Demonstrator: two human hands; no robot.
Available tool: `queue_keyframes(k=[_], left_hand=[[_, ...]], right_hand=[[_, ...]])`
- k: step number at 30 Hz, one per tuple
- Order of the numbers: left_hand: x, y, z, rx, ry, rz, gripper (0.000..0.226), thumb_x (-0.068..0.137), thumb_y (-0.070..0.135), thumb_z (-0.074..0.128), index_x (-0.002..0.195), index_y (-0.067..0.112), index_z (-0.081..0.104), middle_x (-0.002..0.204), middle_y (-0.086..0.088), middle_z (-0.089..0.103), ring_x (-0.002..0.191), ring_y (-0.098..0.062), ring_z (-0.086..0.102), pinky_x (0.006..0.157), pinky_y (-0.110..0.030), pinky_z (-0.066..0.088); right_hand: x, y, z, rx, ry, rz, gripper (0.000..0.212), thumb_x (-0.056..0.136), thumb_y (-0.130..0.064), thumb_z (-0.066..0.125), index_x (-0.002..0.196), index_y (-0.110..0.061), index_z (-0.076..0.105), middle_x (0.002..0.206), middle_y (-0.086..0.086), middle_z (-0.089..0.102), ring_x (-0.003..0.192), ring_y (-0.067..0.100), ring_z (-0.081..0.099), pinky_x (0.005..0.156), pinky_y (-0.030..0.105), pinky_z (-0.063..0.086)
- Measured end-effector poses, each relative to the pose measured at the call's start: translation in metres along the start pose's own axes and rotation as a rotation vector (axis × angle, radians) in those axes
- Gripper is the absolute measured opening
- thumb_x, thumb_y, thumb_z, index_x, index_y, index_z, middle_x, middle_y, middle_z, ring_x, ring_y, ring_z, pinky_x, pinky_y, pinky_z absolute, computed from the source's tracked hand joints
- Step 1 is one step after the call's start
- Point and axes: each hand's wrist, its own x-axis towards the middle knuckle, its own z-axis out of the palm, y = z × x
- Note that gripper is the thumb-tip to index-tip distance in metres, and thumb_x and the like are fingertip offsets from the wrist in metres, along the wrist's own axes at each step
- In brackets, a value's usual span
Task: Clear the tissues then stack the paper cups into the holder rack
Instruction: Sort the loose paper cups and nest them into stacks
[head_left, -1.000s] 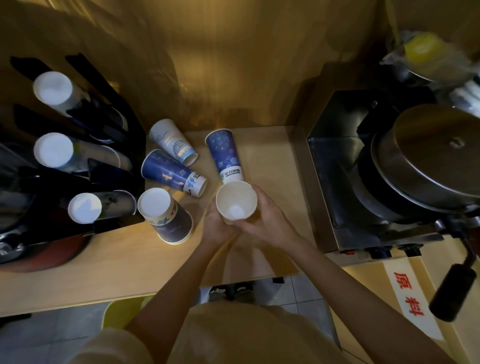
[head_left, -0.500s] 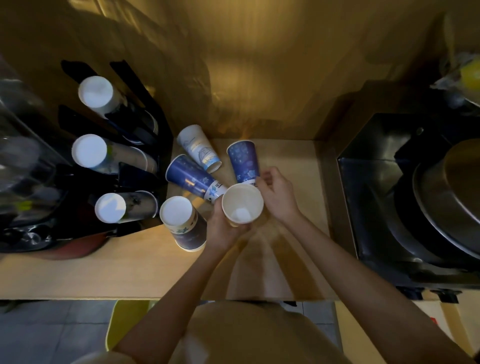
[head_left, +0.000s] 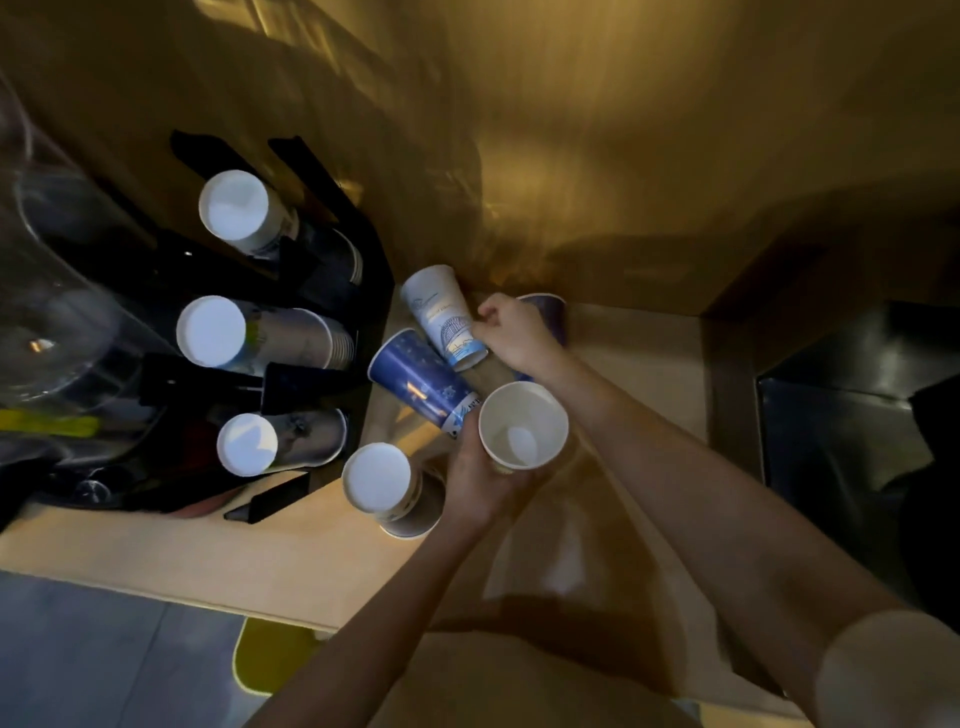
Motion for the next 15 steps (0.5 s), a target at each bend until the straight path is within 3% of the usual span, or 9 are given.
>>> queue_keyframes(k=[4,9,15], left_hand=[[0.004,-0.005,0.002,-0.006,0.021,-0.026,0.081,0.060,0.019,0.086,0.109,0.050,0.030,0.110,0.029,0.044,0.099,0.027,0.044,0.077,0.005,0.035],[0.006,-0.008,0.002,0.004,0.026,-0.073,0.083,0.058,0.024,0.086,0.107,0.056,0.027,0.116,0.016,0.049,0.102,0.002,0.049,0.077,-0.004,0.035],[0.009,-0.017,0.002,0.007,0.020,-0.080,0.084,0.058,0.023,0.086,0.110,0.060,0.031,0.110,0.028,0.051,0.102,0.010,0.053,0.082,-0.007,0.043]], right_hand=[[0.026,0.001,0.015,-0.120,-0.086,0.041,0.047,0.084,-0.027,0.063,0.119,0.004,0.053,0.121,0.024,0.061,0.112,0.035,0.057,0.086,0.034,0.043],[0.044,0.008,0.033,-0.131,-0.166,0.136,0.064,0.080,-0.033,0.067,0.129,0.002,0.044,0.131,0.020,0.055,0.118,0.032,0.055,0.094,0.035,0.043],[0.052,0.013,0.044,-0.168,-0.199,0.184,0.073,0.079,-0.026,0.070,0.135,0.001,0.032,0.137,0.017,0.049,0.122,0.031,0.052,0.092,0.034,0.043]])
